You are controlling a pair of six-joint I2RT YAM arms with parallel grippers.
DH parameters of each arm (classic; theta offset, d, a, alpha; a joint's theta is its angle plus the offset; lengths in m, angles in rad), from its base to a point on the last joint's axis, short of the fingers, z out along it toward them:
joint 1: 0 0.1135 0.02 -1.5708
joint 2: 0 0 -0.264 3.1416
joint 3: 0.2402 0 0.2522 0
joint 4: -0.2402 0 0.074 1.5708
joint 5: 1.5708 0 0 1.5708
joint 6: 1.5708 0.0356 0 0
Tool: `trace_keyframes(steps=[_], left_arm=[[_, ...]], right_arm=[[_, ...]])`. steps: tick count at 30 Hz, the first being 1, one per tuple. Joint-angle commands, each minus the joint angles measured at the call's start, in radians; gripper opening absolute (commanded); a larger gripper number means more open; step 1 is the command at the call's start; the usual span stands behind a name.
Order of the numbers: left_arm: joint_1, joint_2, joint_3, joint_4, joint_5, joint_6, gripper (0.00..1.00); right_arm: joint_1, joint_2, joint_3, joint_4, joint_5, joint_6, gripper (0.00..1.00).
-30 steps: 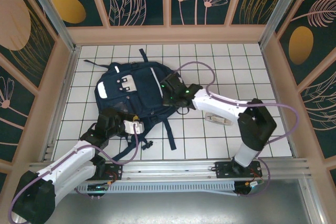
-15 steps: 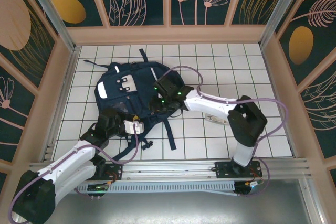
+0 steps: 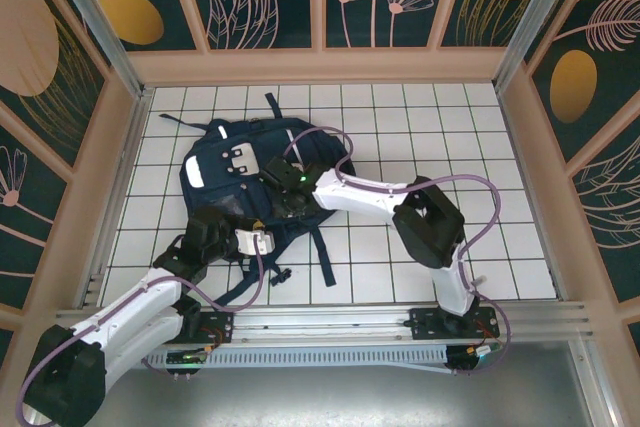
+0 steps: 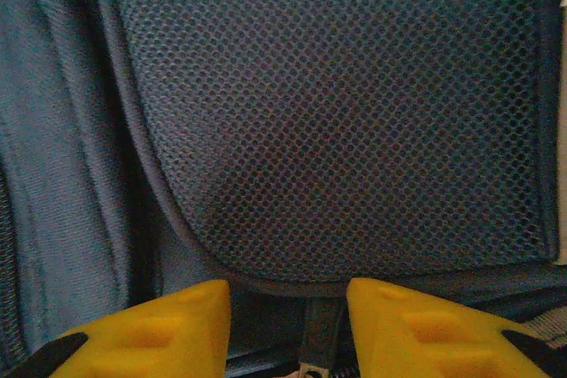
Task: Pack books, pencil case, and school supplies into a backpack
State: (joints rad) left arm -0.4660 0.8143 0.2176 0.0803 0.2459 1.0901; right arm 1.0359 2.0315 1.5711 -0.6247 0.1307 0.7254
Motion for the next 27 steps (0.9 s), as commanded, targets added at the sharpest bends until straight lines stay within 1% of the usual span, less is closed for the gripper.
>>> trace_keyframes(steps=[1, 7, 9, 11, 15, 17, 20, 23, 26, 27], left_arm=[[-0.005, -0.026, -0.001, 0.058, 0.018, -0.02, 0.0], [-0.005, -0.021, 0.003, 0.053, 0.016, -0.026, 0.0], [-0.005, -0.017, -0.003, 0.064, 0.015, -0.023, 0.0], [-0.005, -0.006, 0.004, 0.067, 0.019, -0.022, 0.0], [-0.006, -0.004, 0.007, 0.065, 0.023, -0.029, 0.0], [-0.005, -0.006, 0.003, 0.063, 0.016, -0.026, 0.0], [-0.005, -0.013, 0.008, 0.057, 0.007, -0.033, 0.0], [-0.005, -0.026, -0.003, 0.071, 0.005, -0.045, 0.0], [-0.005, -0.016, 0.004, 0.072, 0.012, -0.047, 0.0], [-0.005, -0.011, 0.01, 0.072, 0.006, -0.055, 0.0]], right_arm=[[0.021, 0.044, 0.023, -0.186, 0.156, 0.041, 0.39], [0.054, 0.024, 0.027, -0.295, 0.208, 0.042, 0.34], [0.049, 0.011, -0.012, -0.252, 0.193, 0.038, 0.31], [0.031, 0.003, -0.043, -0.182, 0.133, 0.028, 0.28], [0.0, -0.005, -0.052, -0.1, 0.083, 0.023, 0.18], [-0.023, -0.043, -0.1, -0.014, 0.027, 0.03, 0.11], [-0.038, -0.14, -0.19, 0.122, -0.027, 0.034, 0.04], [-0.054, -0.247, -0.275, 0.186, -0.024, 0.052, 0.0], [-0.089, -0.327, -0.35, 0.207, -0.017, 0.084, 0.0], [-0.1, -0.346, -0.367, 0.196, 0.005, 0.092, 0.0]])
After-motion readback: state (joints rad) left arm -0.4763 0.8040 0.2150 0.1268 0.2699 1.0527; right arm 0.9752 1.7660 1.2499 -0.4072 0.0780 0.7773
